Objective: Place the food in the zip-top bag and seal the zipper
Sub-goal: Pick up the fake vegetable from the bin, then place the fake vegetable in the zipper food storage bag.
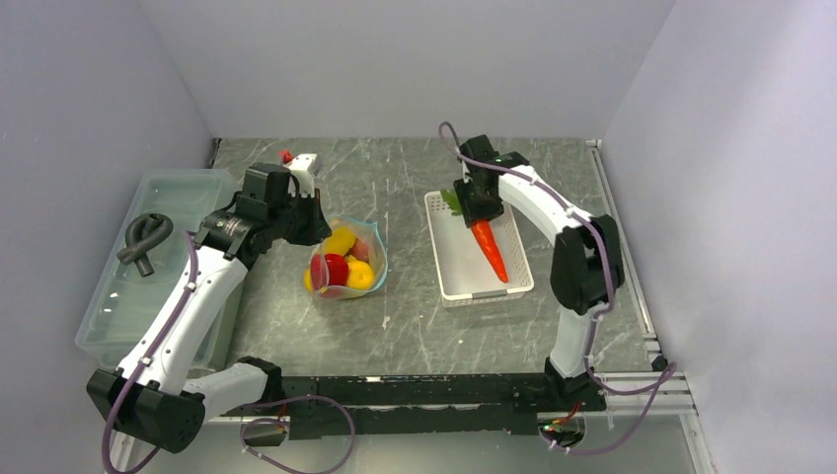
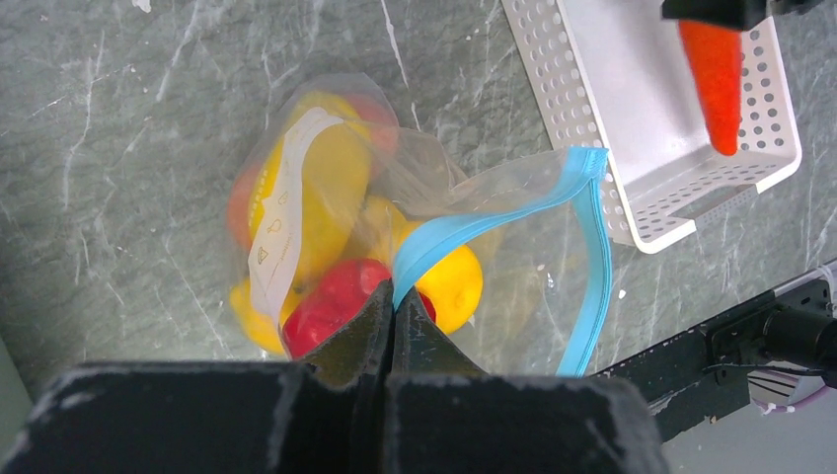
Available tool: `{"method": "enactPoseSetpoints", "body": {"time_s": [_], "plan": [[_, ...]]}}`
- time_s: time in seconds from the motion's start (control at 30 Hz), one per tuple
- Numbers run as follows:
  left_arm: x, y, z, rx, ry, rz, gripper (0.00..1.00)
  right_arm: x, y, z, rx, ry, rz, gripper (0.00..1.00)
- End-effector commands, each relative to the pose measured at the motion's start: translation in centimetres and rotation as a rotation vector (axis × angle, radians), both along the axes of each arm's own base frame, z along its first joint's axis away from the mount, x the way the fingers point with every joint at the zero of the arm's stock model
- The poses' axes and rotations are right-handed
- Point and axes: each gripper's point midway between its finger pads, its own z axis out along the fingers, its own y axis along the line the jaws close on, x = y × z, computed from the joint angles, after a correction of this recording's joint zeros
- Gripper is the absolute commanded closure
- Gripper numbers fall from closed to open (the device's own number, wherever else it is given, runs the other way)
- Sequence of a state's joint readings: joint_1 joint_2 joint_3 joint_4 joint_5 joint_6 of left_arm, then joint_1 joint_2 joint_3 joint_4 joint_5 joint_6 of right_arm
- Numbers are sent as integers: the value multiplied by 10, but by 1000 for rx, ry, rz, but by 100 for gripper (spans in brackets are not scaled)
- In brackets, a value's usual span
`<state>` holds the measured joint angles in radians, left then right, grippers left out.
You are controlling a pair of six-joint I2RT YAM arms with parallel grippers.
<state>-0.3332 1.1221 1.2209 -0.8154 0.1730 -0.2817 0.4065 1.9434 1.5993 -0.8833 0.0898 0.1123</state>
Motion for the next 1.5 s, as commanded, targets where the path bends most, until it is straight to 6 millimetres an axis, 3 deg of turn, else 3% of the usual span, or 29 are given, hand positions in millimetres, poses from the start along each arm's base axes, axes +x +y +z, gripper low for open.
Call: {"method": "enactPoseSetpoints", "body": {"time_s": [0.0, 0.2, 0.37, 0.63, 0.9, 1.2, 1.47], "plan": [[5, -5, 9, -28, -42, -21, 100, 18, 9, 79, 110, -239, -36, 87], [6, -6, 9, -31, -36, -25, 100, 8, 34, 138, 256, -414, 15, 87], [6, -7, 9, -33, -31, -28, 100, -18, 70, 198, 483, -565, 134, 88], [6, -10, 12, -47, -24, -42, 100, -83, 122, 285, 779, -785, 380, 88], [5, -13, 15, -59, -11, -50, 100, -140, 156, 347, 1065, -913, 557, 89], [2, -15, 18, -73, 2, -53, 100, -173, 194, 358, 1229, -965, 701, 89], [-2, -19, 19, -88, 24, -70, 100, -192, 225, 343, 1225, -1043, 850, 90]]}}
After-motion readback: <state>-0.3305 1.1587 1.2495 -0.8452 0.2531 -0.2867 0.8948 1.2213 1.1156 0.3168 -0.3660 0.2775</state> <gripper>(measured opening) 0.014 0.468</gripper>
